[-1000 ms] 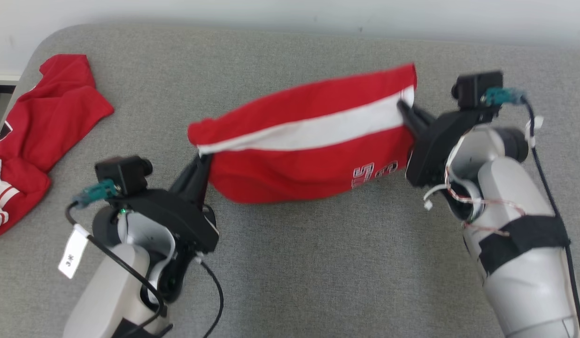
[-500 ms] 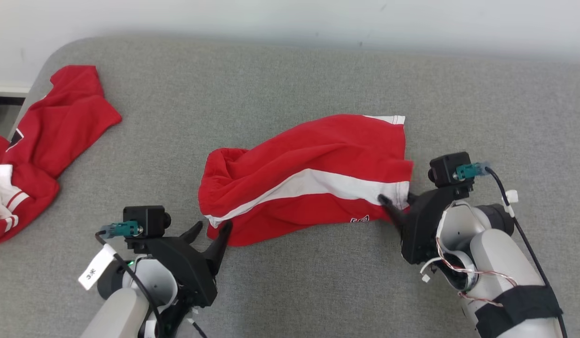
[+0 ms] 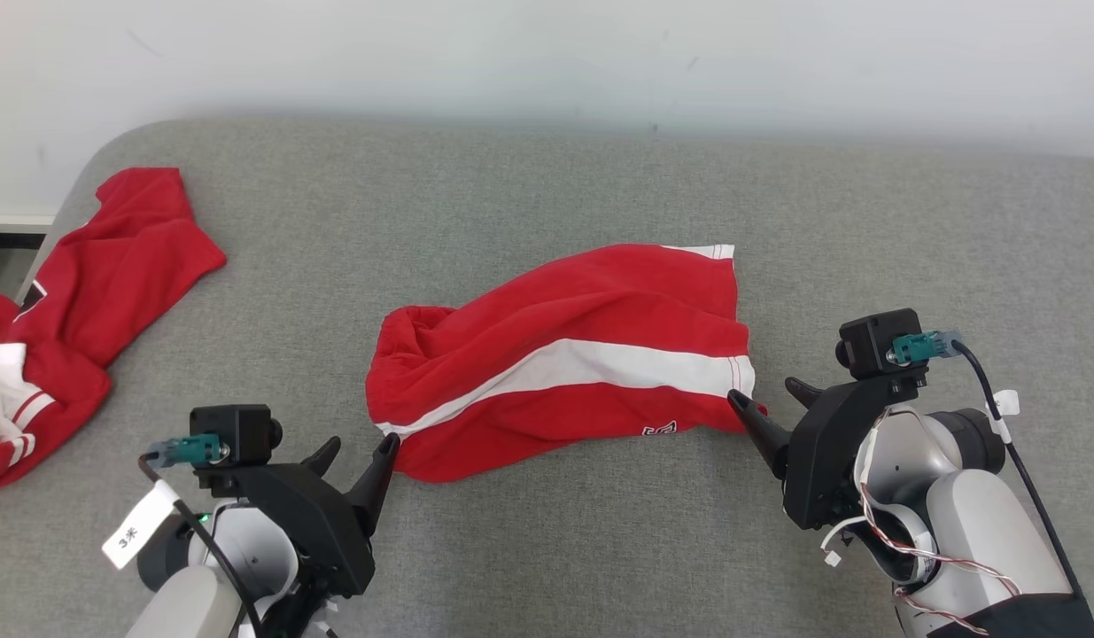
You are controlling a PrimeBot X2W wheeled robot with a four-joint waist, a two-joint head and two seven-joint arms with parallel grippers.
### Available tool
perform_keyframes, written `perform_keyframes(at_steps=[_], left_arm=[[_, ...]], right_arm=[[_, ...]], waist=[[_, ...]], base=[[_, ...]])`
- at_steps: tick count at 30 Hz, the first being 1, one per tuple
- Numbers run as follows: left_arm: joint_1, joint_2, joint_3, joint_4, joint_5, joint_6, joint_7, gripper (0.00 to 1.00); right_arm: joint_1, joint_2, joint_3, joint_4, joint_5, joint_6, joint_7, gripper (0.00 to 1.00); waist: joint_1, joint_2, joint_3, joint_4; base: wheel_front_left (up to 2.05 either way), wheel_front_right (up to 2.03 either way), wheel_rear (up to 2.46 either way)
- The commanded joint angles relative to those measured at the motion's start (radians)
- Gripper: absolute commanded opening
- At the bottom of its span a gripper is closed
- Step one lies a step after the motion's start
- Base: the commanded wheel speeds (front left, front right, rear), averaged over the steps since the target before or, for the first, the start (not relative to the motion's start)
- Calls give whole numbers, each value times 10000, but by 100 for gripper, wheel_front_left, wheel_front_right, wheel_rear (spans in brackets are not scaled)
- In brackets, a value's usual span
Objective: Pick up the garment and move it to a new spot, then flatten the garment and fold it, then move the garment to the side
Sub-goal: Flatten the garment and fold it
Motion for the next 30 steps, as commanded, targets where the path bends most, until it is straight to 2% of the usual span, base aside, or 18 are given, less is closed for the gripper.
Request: perform_keyframes(at_steps=[1,11,24,25,26,27,28,29,30], left_arm=[[-33,109,27,-85,36,54,62,100],[-551,225,-212,-226,332,240,500,100],[-931,51,-363,136,278,153,506,100],[-936,30,-367,157,250,138,502,79],[-942,18,-380,178,235,122,500,48],[-952,10,-390,189,223,105,491,40],[-960,-4,-402,199,201,79,481,17],[-963,-14,-413,211,190,96,470,2],[-967,-28,-415,220,172,67,446,0]], right_arm=[[38,-43,-52,-91,-29,28,65,100],[-672,-43,28,279,2,28,147,100],[-1400,-41,220,1442,249,28,-291,100],[-1443,-41,254,1499,280,28,-331,100],[-1478,-43,291,1547,285,28,-378,100],[-1497,-43,324,1582,296,28,-403,100],[-1509,-43,356,1620,309,28,-422,77],[-1517,-43,383,1651,320,28,-449,54],[-1523,-43,406,1681,325,28,-464,36]], waist=[[1,0,6,-54],[1,0,535,-208],[1,0,977,-62],[1,0,985,-52],[1,0,989,-44],[1,0,988,-36],[1,0,987,-28],[1,0,984,-22],[1,0,985,-19]], base=[[0,0,0],[0,0,0],[0,0,0],[0,0,0],[0,0,0],[0,0,0],[0,0,0],[0,0,0],[0,0,0]])
